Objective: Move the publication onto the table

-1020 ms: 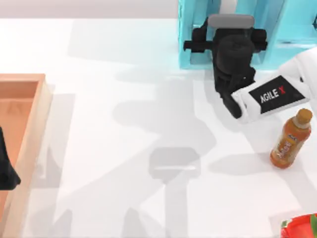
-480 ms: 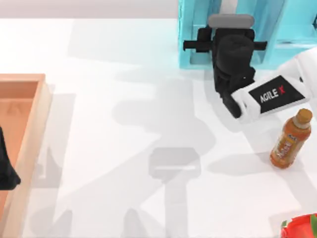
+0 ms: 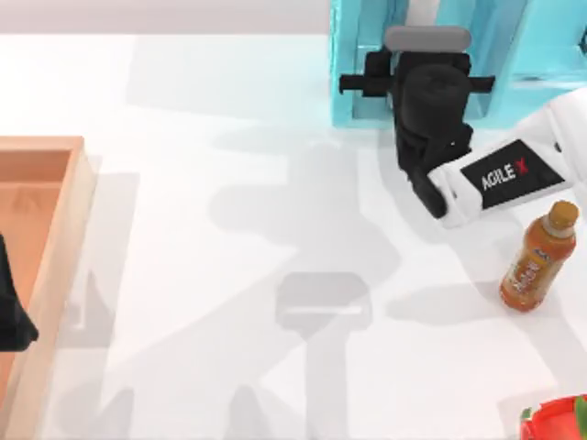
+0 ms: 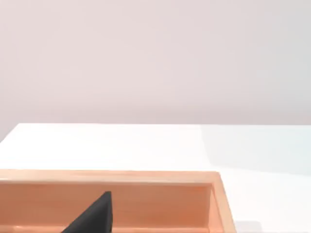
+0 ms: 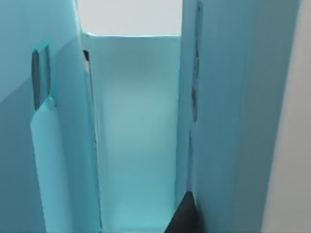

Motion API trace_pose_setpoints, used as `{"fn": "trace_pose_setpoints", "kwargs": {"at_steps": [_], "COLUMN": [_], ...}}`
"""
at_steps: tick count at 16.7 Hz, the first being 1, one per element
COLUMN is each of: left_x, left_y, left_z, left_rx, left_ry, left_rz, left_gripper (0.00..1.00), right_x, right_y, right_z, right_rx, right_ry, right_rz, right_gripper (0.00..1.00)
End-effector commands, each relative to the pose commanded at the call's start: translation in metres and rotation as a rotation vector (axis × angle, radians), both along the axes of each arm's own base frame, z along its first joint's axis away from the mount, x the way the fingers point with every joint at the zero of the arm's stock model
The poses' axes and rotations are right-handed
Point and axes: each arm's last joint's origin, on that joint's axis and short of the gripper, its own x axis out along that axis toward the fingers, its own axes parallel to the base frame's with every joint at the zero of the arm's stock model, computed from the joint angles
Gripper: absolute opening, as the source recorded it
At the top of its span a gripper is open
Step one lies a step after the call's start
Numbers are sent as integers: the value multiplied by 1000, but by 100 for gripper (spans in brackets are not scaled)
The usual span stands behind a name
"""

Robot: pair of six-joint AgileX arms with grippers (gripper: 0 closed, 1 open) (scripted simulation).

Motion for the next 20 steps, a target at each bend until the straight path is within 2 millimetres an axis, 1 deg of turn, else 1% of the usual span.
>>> {"fn": "trace_pose_setpoints", "kwargs": {"at_steps": [5, 6, 8, 9, 10, 12, 14, 15, 16, 17, 18, 20], "left_x": [0, 0, 0, 0, 0, 0, 0, 0, 0, 0, 0, 0], "left_y": [0, 0, 0, 0, 0, 0, 0, 0, 0, 0, 0, 0], "left_z": [0, 0, 0, 0, 0, 0, 0, 0, 0, 0, 0, 0], "left_rx": [0, 0, 0, 0, 0, 0, 0, 0, 0, 0, 0, 0], "left_ry": [0, 0, 0, 0, 0, 0, 0, 0, 0, 0, 0, 0], "left_rz": [0, 0, 0, 0, 0, 0, 0, 0, 0, 0, 0, 0], "left_gripper": [100, 100, 100, 100, 100, 100, 100, 100, 100, 100, 100, 100], "right_x": [-1, -3, -15, -24, -32, -52, -78, -93, -110, -126, -142, -170], "right_y": [0, 2, 10, 14, 18, 23, 23, 20, 17, 13, 10, 5], "right_z": [0, 2, 11, 19, 32, 68, 117, 143, 165, 181, 193, 203], "right_rx": [0, -3, -17, -25, -30, -25, -2, 15, 29, 39, 43, 35], "right_ry": [2, 9, 38, 52, 58, 45, 3, -25, -47, -60, -64, -48], "right_rz": [0, 0, 1, 1, 2, 2, 2, 2, 1, 1, 1, 0], "right_gripper": [0, 0, 0, 0, 0, 0, 0, 0, 0, 0, 0, 0]}}
